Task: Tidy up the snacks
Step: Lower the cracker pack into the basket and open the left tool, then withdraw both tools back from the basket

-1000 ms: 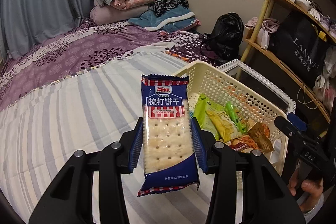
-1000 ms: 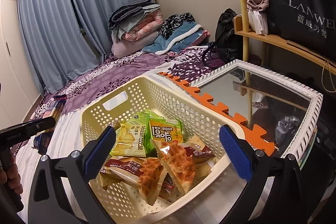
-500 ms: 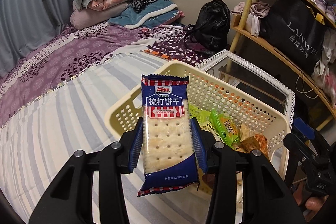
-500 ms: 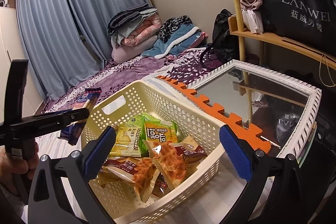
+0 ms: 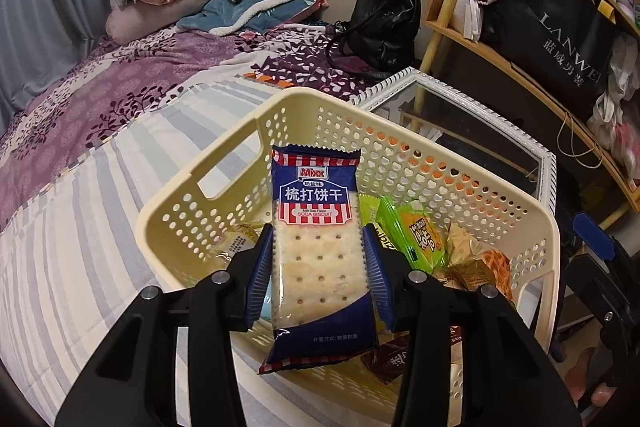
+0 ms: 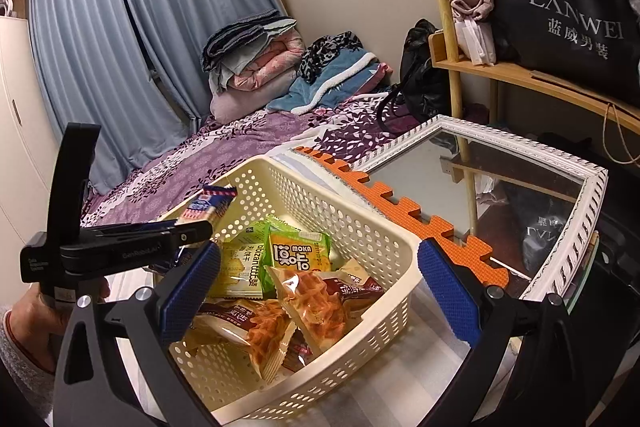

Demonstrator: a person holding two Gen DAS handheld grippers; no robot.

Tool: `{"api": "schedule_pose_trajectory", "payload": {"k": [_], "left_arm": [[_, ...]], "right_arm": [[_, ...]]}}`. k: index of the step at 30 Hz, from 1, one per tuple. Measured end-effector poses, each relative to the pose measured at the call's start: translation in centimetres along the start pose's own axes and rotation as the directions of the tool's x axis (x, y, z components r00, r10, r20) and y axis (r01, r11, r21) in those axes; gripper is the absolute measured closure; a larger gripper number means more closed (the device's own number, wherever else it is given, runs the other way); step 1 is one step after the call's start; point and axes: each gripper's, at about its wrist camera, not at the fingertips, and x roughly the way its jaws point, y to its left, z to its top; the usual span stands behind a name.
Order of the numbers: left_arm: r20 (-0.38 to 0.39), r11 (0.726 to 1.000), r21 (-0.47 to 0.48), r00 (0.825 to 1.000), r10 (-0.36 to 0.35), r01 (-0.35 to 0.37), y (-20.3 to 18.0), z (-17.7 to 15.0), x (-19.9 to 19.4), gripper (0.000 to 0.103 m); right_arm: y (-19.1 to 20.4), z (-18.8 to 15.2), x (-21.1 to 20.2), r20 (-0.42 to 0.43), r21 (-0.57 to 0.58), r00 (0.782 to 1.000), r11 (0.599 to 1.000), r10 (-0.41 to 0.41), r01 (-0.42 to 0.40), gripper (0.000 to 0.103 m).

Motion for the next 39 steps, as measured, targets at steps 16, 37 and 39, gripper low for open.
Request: {"api": "schedule_pose_trajectory", "payload": {"k": [16, 37, 39], "left_arm": [[0.03, 0.999, 0.049, 1.0, 0.004, -0.005, -1.5, -0.1, -0.5, 0.057], [0.122, 0.988, 0.077, 0.985, 0.124, -0.134, -1.3, -0.3, -3.5, 0.005], [0.126, 0.987, 0.074, 0.983, 0.136, -0.146, -1.2, -0.3, -3.8, 0.004]], "right_arm": [[0.2, 0.1, -0.1, 0.003, -0.001, 1.0, 1.0, -0.001, 0.001, 0.005], [2.1, 0.1, -0.8, 0.007, -0.036, 1.0, 0.999, 0.002, -0.002, 0.005], [2.3, 0.2, -0.9, 0.008, -0.042, 1.0, 0.999, 0.0, 0.0, 0.005]]}}
